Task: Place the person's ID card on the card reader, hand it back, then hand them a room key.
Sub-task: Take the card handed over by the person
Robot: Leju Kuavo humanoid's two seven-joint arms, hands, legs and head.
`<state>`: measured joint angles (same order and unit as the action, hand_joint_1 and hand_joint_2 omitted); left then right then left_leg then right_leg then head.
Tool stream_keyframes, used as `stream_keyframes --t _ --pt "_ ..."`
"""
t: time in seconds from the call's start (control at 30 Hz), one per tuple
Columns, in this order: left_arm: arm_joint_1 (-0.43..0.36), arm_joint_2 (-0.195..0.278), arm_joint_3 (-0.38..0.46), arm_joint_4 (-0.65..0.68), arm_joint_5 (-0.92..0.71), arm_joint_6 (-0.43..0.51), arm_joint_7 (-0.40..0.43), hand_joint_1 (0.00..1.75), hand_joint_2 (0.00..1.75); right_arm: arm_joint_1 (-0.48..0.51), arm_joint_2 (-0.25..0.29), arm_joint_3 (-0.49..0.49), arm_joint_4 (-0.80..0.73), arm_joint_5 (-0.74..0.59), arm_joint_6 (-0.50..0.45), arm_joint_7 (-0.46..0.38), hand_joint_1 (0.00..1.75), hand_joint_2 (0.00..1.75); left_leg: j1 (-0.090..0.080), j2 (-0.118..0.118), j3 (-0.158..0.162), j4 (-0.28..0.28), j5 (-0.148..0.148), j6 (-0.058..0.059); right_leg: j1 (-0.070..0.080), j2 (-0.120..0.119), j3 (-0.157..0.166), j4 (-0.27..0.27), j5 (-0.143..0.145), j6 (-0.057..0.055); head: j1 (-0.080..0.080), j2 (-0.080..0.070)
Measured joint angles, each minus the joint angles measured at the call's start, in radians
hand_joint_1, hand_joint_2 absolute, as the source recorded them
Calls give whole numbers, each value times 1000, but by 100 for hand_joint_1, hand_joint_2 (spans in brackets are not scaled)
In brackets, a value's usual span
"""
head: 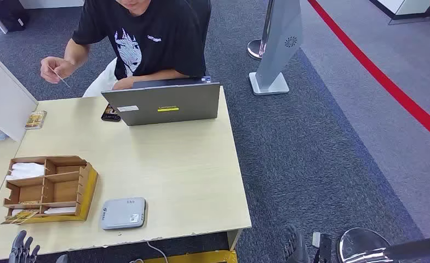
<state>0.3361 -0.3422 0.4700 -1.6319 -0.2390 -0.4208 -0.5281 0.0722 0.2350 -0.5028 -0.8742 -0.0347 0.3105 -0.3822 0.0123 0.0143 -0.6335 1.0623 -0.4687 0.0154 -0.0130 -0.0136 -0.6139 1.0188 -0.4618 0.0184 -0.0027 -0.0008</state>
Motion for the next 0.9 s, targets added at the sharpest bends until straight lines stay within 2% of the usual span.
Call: stream_keyframes --t 0.17,0.3,0.37,0.43,0.53,0.6,0.67,0.73,0.8,0.9 --pt "0 9 -11 -14 -7 6 -34 0 175 -11 -13 73 30 -49 -50 18 0 0 0 0 0 0 0 0 0 0 0 0 0 0 0 0" --pt "1 17 -27 -41 -65 70 -78 0 175 -25 -32 126 66 -94 -113 65 0 0 0 0 0 0 0 0 0 0 0 0 0 0 0 0" --pt "1 27 -42 -60 -131 152 -81 0 175 -33 -40 153 79 -122 -129 79 0 0 0 0 0 0 0 0 0 0 0 0 0 0 0 0" --pt "-4 50 -78 -87 -233 289 -48 0 175 -48 -50 191 97 -171 -148 107 0 0 0 0 0 0 0 0 0 0 0 0 0 0 0 0" --pt "-29 121 -162 -123 -373 492 52 0 175 -77 -66 255 128 -223 -196 154 0 0 0 -1 1 0 1 0 0 -1 0 0 0 -1 0 0" --pt "-59 198 -225 -135 -506 616 156 0 175 -93 -78 298 149 -241 -222 183 0 87 1 -1 2 0 2 -2 0 -1 -1 1 1 -1 0 0" --pt "-110 285 -288 -139 -656 683 272 0 87 -103 -90 339 166 -258 -227 198 0 175 1 -3 1 0 3 -3 1 -2 -1 1 1 -2 0 0" --pt "-183 371 -343 -132 -790 703 360 0 87 -113 -100 376 180 -270 -227 199 0 175 1 -4 1 0 4 -4 1 -3 -1 2 2 -3 0 0" --pt "-233 421 -371 -119 -856 706 395 0 175 -119 -106 398 190 -277 -227 193 0 175 1 -4 1 0 5 -5 1 -3 -1 3 2 -4 0 0" --pt "-243 431 -376 -116 -866 707 399 0 175 -120 -107 402 193 -279 -227 191 0 175 1 -4 1 0 5 -5 1 -3 -1 3 2 -5 0 0"
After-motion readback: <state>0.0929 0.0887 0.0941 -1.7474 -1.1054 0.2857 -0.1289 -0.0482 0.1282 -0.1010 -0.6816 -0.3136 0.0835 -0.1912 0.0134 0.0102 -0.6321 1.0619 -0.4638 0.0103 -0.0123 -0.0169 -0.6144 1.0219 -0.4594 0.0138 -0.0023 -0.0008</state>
